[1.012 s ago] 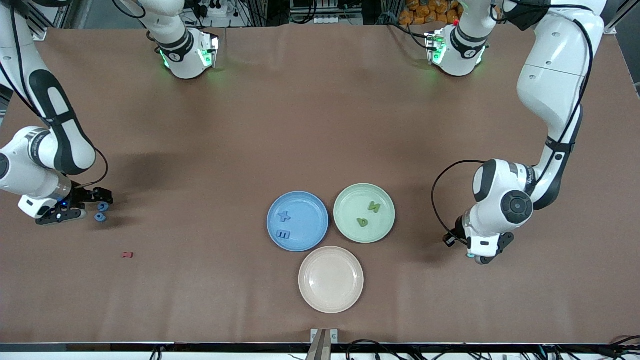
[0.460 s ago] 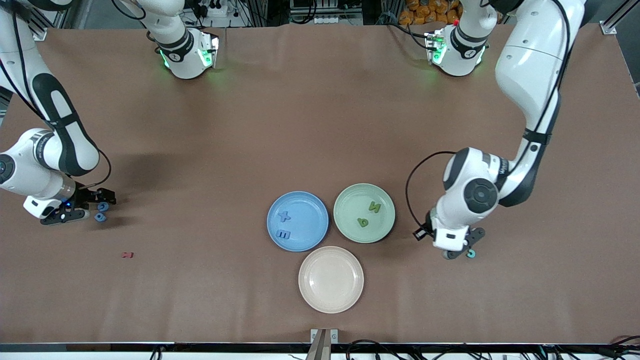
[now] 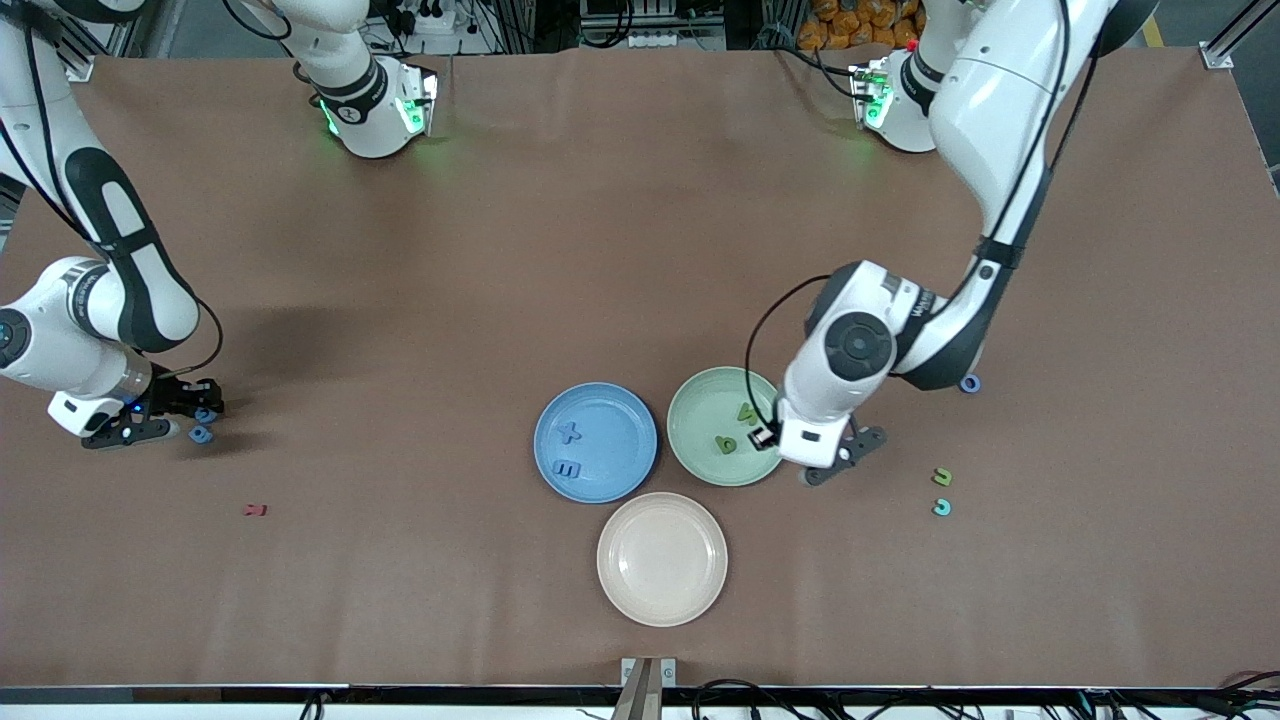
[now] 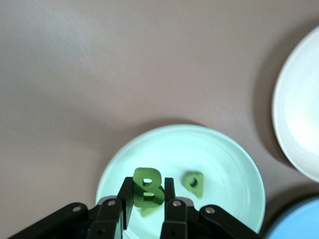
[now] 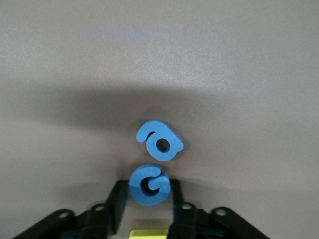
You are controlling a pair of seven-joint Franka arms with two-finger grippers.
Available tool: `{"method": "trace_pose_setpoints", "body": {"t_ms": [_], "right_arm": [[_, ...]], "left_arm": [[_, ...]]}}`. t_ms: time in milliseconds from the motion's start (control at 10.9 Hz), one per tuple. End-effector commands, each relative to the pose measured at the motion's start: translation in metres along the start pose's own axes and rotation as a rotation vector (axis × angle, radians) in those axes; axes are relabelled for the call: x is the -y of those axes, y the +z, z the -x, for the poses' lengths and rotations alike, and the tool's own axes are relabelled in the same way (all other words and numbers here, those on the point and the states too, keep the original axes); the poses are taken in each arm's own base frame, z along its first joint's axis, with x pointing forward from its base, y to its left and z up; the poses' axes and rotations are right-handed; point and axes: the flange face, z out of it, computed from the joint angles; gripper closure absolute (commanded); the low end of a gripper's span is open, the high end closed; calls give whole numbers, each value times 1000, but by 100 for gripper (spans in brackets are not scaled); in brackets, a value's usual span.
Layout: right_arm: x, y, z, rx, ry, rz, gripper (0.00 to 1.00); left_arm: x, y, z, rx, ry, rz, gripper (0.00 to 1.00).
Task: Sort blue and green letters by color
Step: 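Place green B on the green plate while the right gripper grasps blue G, then place blue G on the blue plate while the left gripper returns to letters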
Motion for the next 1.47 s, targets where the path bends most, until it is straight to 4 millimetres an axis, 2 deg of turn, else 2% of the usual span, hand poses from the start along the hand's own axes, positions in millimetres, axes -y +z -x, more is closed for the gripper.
{"method": "trace_pose_setpoints", "body": {"t_ms": [0, 92, 184, 276, 368, 460, 736, 828, 1104, 1288, 1380], "right_arm": [[0, 5, 2, -10, 10, 0, 100], [0, 3, 1, -11, 8, 1, 100], [-1, -1, -1, -16, 4, 5, 100], [-1, -7, -4, -20, 2, 8, 100], [1, -15, -10, -32, -1, 15, 100], [3, -21, -15, -41, -6, 19, 100], [21, -48, -46, 5, -8, -8, 100], [36, -56, -58, 19, 7, -13, 100], [92, -67, -92, -2, 103, -6, 100], [147, -70, -113, -12, 193, -18, 100], [174, -77, -125, -28, 259, -61, 100]], "left_arm": [[-17, 2, 31, -7, 15, -22, 100], [-19, 5, 36, -6, 25, -27, 100], [-19, 6, 37, -5, 25, -28, 75], [-19, 6, 36, -14, 37, -32, 1], [-23, 7, 45, -16, 57, -34, 0], [-22, 6, 44, -18, 60, -35, 0], [-14, 3, 30, -55, 147, -54, 0], [-4, 3, 15, -52, 207, -60, 0], [32, 3, -35, -42, 373, -77, 0], [59, 0, -64, -33, 478, -87, 0], [79, -3, -87, -28, 549, -88, 0]]}}
